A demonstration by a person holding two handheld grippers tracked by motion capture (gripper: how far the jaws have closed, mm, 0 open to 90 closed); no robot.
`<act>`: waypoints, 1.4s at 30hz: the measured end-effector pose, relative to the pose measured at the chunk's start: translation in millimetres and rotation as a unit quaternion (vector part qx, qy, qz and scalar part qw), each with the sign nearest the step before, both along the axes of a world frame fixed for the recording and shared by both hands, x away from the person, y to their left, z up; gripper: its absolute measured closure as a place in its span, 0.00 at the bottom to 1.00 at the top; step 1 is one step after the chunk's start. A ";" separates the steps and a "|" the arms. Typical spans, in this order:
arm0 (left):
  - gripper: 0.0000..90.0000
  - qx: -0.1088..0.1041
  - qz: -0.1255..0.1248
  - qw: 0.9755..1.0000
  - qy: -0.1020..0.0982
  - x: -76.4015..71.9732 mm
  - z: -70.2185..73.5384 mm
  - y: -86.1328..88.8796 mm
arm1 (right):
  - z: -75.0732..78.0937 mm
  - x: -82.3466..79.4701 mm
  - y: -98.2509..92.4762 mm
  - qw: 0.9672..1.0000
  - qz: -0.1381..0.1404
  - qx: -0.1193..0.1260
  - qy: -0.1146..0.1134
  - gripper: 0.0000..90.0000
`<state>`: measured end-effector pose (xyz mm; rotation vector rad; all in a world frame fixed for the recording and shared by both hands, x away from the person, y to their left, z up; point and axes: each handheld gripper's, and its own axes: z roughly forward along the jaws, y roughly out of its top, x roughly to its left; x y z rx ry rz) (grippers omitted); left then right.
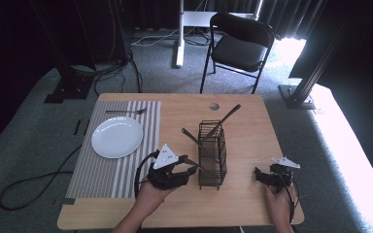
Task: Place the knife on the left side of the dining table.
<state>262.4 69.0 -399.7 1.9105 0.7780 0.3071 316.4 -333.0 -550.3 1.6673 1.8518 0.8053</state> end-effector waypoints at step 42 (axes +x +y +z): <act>0.86 -0.028 -0.015 0.999 -0.027 31.2 15.7 -51.8 | 0.1 0.0 0.0 1.000 -0.001 0.001 0.001 0.13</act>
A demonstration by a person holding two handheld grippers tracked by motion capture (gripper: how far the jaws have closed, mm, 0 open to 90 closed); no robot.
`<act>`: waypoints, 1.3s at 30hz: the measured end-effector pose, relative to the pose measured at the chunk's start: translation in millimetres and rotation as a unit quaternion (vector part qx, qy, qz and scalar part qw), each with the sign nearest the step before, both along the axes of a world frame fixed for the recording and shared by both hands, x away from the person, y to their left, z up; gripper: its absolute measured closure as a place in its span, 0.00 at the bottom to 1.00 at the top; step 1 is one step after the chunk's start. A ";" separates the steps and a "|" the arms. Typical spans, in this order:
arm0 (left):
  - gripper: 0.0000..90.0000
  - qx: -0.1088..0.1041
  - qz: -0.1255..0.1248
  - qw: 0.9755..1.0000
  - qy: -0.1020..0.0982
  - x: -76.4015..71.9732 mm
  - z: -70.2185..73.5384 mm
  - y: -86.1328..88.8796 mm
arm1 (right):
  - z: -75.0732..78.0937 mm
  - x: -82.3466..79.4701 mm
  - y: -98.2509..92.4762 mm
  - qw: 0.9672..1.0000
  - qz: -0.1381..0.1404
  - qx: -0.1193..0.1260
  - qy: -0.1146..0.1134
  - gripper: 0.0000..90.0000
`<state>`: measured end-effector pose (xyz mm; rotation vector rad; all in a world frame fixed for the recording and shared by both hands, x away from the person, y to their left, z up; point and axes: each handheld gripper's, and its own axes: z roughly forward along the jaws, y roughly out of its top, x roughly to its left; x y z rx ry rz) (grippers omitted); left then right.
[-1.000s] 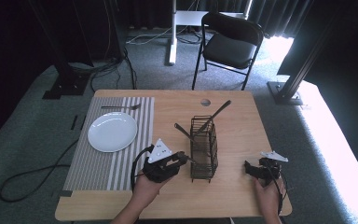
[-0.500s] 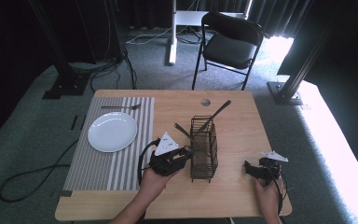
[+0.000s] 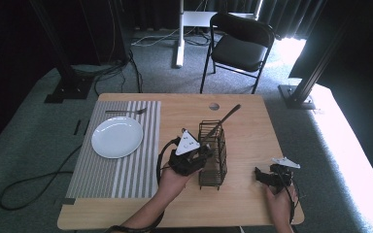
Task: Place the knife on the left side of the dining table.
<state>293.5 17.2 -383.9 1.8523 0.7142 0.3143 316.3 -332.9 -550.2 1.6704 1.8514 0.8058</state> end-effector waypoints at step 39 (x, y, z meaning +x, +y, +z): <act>0.86 0.013 -0.033 0.999 -0.035 18.6 4.5 -51.4 | 0.1 0.4 -0.3 1.000 0.001 0.000 0.001 0.13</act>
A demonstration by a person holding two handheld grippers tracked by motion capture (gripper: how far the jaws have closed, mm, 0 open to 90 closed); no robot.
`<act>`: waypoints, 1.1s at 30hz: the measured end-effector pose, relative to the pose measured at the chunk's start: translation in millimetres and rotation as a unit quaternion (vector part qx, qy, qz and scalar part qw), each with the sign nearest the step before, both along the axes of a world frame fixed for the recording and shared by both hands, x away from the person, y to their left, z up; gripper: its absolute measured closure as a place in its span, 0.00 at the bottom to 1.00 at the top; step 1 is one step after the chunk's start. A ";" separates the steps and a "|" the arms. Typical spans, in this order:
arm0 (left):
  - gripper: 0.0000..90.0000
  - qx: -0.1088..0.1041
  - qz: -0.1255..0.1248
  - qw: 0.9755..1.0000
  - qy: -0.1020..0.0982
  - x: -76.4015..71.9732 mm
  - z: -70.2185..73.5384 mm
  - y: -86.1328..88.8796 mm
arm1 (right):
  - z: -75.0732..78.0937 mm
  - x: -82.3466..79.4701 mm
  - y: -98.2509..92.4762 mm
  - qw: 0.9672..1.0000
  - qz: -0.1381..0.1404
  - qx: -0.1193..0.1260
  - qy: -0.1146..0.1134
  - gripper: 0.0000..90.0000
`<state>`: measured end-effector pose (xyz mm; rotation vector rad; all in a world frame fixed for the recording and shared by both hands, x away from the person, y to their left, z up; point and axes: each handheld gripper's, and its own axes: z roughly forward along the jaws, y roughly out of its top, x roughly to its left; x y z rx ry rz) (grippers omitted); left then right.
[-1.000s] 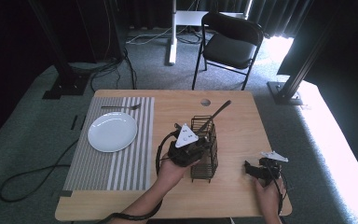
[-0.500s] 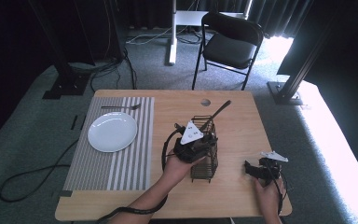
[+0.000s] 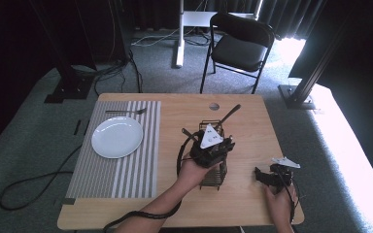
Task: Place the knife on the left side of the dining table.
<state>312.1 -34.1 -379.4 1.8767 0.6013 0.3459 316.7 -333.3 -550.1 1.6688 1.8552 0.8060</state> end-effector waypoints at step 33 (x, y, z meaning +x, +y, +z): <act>0.91 -0.051 -0.006 0.998 -0.048 -12.5 48.2 28.4 | 0.0 0.0 0.0 1.000 0.000 0.000 0.000 0.13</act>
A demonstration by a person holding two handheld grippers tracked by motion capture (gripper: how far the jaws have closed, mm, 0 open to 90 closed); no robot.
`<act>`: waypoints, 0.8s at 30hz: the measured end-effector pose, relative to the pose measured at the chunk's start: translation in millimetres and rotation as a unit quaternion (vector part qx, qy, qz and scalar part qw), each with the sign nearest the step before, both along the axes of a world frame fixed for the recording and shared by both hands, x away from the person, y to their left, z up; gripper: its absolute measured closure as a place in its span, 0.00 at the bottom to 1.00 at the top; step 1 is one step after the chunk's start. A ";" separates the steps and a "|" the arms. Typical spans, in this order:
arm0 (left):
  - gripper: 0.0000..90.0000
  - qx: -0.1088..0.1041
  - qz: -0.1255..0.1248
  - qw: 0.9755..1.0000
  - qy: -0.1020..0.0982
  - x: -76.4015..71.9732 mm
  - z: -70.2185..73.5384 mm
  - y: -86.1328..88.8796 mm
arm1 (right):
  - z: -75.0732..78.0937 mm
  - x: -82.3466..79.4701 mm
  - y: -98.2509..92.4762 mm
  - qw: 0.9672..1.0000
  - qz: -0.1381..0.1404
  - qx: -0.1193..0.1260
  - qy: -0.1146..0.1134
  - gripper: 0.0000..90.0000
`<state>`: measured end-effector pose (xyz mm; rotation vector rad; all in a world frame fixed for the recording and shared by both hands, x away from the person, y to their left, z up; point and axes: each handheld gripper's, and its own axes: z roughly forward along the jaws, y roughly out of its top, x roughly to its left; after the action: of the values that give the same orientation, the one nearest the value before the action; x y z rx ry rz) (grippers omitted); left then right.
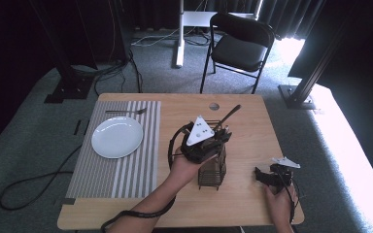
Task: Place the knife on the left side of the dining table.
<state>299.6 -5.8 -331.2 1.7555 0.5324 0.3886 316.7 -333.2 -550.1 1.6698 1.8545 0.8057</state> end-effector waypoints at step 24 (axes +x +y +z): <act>0.93 -0.019 0.020 0.999 -0.034 -18.3 54.8 45.3 | -0.1 0.0 0.0 1.000 0.000 0.000 -0.001 0.13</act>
<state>281.3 39.5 -276.4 1.6902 0.5244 0.4620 316.8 -333.3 -550.2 1.6679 1.8540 0.8060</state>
